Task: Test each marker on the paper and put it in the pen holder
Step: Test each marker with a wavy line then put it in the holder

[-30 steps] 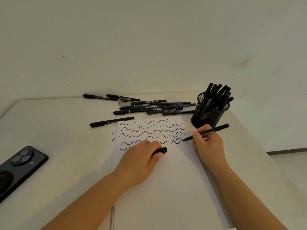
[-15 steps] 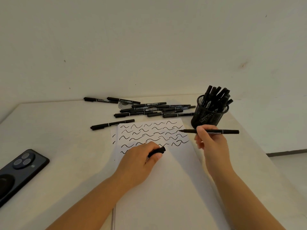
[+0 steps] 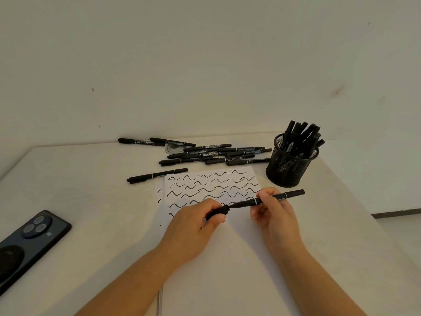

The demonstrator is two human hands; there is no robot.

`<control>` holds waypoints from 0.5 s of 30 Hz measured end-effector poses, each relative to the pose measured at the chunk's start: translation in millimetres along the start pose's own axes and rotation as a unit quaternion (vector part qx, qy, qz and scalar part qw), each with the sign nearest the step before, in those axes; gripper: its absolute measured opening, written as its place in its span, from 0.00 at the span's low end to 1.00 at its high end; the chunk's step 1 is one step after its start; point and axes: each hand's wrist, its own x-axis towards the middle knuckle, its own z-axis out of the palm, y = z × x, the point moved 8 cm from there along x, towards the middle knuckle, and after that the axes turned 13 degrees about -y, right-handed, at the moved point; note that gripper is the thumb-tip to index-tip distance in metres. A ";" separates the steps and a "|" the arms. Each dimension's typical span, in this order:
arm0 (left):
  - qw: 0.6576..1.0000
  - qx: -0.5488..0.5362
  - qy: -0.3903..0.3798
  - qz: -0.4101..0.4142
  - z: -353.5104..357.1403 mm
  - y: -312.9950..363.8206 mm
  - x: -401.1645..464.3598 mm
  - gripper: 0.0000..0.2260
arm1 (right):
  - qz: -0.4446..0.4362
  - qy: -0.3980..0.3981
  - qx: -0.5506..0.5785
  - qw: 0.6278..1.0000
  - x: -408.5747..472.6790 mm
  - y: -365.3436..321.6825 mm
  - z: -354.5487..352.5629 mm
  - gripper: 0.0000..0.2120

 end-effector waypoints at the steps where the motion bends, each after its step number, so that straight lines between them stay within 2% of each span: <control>1: 1.000 -0.002 -0.002 -0.002 0.1 0.0 -0.2 0.04 | 0.000 0.000 -0.006 1.000 -0.4 0.3 -0.3 0.18; 10: 1.000 0.014 -0.009 0.016 -0.7 7.9 -0.9 0.04 | -0.020 -0.091 -0.153 0.984 -9.2 -10.8 22.8 0.09; 15: 0.999 0.014 0.002 0.034 -2.5 13.4 -2.5 0.09 | -0.023 -0.138 -0.174 0.975 -11.6 -10.6 31.8 0.07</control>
